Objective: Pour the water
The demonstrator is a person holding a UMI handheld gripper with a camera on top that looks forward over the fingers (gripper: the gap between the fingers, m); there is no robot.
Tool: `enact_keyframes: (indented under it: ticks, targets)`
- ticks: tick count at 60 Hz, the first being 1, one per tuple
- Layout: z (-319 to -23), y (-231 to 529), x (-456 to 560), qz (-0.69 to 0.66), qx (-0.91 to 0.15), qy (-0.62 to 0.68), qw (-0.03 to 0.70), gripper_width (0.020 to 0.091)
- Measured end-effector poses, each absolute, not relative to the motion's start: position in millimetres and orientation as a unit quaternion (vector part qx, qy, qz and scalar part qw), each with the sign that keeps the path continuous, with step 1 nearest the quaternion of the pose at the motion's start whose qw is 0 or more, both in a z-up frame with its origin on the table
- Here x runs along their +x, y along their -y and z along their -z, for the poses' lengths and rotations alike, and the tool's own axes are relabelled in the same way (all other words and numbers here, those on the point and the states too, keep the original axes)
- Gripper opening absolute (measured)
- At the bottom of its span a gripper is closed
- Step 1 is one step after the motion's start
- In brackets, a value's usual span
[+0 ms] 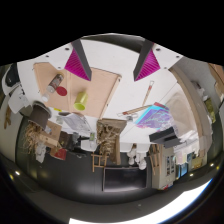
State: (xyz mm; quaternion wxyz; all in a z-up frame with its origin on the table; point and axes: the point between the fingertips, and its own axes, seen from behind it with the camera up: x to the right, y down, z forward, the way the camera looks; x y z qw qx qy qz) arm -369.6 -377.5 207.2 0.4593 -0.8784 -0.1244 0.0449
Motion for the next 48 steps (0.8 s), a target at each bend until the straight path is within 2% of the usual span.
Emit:
enact_keyframes:
  ticks: [7, 32, 48]
  targets:
    - [-197.8, 370.6, -339.4, -0.025, -0.883, 0.099, 0.458, 0.0861]
    - [-118.1, 302.8, -144.9, 0.050, -0.884, 0.010, 0.464, 0.0861]
    - [-77.3, 234.4, -86.6, 0.053, -0.864, -0.031, 0.499, 0.0863]
